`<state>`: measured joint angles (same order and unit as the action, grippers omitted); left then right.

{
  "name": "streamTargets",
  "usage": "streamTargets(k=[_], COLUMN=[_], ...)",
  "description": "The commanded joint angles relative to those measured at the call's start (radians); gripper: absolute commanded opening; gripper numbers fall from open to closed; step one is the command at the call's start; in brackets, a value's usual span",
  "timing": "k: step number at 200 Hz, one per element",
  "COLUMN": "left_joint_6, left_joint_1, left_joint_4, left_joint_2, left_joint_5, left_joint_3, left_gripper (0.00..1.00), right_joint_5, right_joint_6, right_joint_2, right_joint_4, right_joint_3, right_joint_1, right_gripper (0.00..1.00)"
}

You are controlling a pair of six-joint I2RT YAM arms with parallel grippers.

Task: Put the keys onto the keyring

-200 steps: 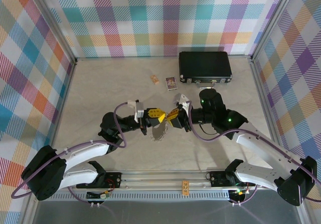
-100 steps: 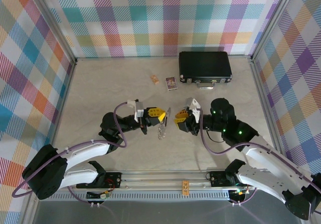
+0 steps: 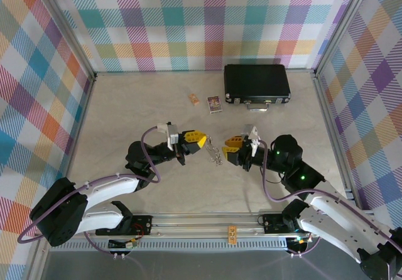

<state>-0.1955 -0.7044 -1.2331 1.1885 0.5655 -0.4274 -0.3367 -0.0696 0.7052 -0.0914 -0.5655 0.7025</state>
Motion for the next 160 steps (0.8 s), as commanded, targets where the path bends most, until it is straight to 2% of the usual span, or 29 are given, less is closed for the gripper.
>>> streamTargets(k=[1,71,160], left_joint_6=[-0.018,-0.059,-0.083], left_joint_1=[-0.004,-0.003,-0.004], left_joint_4=[-0.083,-0.091,-0.091], left_joint_2=[-0.015,-0.005,0.012], left_joint_5=[-0.014,0.005,0.039], left_joint_3=[-0.005,-0.036,-0.052], left_gripper=[0.00,0.00,0.00], right_joint_5=[-0.003,-0.191,-0.327], right_joint_6=[-0.051,-0.094,-0.133], right_joint_2=[0.000,0.124,0.271], right_joint_4=[-0.158,-0.333,-0.394], right_joint_3=[0.013,-0.020,-0.109], right_joint_1=[-0.014,-0.050,-0.080], right_gripper=[0.30,0.32,0.30])
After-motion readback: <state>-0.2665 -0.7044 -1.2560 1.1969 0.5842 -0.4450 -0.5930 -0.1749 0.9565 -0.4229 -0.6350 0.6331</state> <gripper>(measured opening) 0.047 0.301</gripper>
